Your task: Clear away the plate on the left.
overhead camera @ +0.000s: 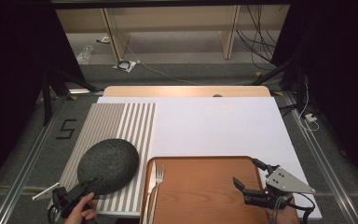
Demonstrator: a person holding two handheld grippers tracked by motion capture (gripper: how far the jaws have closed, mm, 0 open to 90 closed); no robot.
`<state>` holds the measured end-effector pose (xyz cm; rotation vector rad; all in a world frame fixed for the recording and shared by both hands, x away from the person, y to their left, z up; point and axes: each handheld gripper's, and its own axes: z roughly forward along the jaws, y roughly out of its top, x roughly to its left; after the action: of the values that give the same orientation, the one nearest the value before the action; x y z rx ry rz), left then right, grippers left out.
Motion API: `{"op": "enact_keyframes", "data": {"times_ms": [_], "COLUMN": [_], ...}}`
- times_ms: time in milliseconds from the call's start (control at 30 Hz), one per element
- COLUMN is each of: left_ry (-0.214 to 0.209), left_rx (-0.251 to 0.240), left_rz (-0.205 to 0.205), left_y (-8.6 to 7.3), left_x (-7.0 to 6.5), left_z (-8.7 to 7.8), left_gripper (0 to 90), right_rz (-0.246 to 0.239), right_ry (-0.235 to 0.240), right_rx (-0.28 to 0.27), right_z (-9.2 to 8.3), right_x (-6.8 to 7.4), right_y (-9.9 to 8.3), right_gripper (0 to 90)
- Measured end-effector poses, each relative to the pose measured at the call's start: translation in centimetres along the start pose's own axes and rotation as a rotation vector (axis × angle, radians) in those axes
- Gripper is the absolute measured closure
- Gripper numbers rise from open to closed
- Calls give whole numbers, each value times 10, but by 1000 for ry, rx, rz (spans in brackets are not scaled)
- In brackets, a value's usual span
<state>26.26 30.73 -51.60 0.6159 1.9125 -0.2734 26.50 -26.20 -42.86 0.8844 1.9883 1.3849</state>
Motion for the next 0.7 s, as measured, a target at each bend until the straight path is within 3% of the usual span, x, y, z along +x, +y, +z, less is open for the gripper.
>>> {"op": "enact_keyframes", "data": {"times_ms": [367, 500, 700], "left_ry": [-1, 5, 3], "left_rx": [-24, -32, -59], "left_rz": [-36, -69, -68], "left_y": [-1, -1, -2], "left_x": [4, 6, 7], "left_z": [1, 0, -3], "left_gripper": [452, 529, 650], "right_rz": [-4, -1, -6], "right_ry": [4, 4, 4], "right_rx": [3, -1, 2], "right_z": [1, 1, 1], "right_x": [0, 0, 0], "right_y": [0, 0, 0], "right_gripper": [137, 137, 137]}}
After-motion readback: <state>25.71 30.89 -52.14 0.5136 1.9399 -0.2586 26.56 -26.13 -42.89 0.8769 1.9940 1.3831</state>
